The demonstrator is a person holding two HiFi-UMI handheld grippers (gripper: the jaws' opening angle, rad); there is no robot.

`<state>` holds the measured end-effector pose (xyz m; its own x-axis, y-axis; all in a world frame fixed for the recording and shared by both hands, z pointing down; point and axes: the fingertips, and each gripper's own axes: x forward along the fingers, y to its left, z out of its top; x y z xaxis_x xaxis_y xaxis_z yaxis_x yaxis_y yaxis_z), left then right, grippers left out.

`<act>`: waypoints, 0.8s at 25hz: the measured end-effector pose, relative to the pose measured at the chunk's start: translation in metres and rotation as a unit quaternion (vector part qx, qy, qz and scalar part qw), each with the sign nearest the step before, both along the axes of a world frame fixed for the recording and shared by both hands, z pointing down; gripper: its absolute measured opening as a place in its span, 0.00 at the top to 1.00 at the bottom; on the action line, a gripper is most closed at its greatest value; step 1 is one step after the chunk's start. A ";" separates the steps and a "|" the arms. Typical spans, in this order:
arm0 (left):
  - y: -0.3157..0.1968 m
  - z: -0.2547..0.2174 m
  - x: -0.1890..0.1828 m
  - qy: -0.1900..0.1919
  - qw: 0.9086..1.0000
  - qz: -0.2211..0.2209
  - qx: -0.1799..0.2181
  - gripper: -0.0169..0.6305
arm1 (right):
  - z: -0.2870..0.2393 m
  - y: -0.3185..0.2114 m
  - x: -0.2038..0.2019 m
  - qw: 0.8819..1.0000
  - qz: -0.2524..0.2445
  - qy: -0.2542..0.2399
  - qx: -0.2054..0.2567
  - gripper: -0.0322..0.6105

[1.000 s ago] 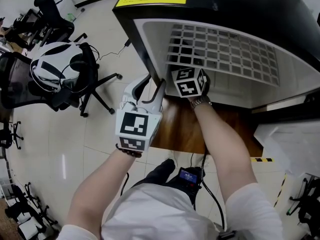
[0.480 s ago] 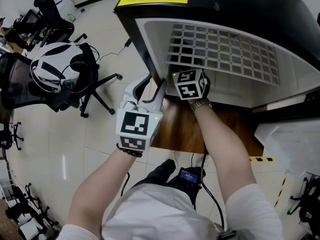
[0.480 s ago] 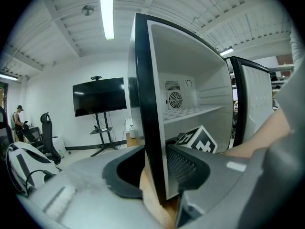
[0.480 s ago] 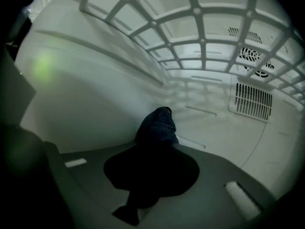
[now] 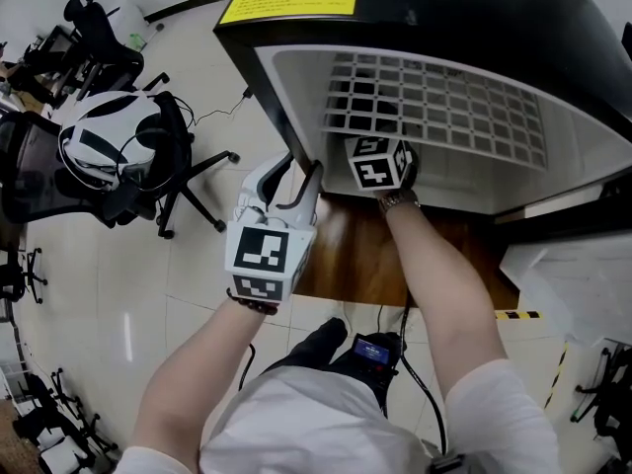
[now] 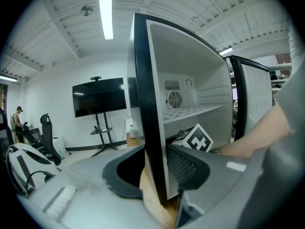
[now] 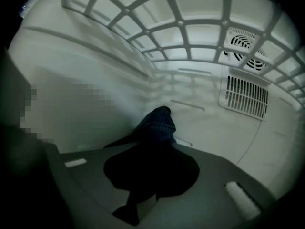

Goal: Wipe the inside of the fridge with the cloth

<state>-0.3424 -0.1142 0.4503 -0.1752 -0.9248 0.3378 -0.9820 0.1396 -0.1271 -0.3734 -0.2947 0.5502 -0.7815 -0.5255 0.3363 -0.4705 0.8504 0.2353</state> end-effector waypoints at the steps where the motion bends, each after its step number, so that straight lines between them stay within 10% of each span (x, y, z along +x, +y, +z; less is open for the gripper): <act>1: 0.000 0.000 0.000 0.000 1.000 0.000 0.000 0.76 | 0.000 -0.003 0.002 1.000 0.005 0.002 0.000 0.86; 20: 0.000 0.001 -0.001 0.002 1.000 -0.012 0.001 0.76 | -0.011 -0.046 0.056 0.998 0.065 0.005 0.020 0.86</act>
<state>-0.3438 -0.1138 0.4515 -0.1965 -0.9208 0.3369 -0.9788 0.1638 -0.1232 -0.3178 -0.3410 0.5397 -0.7020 -0.6356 0.3214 -0.5740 0.7720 0.2730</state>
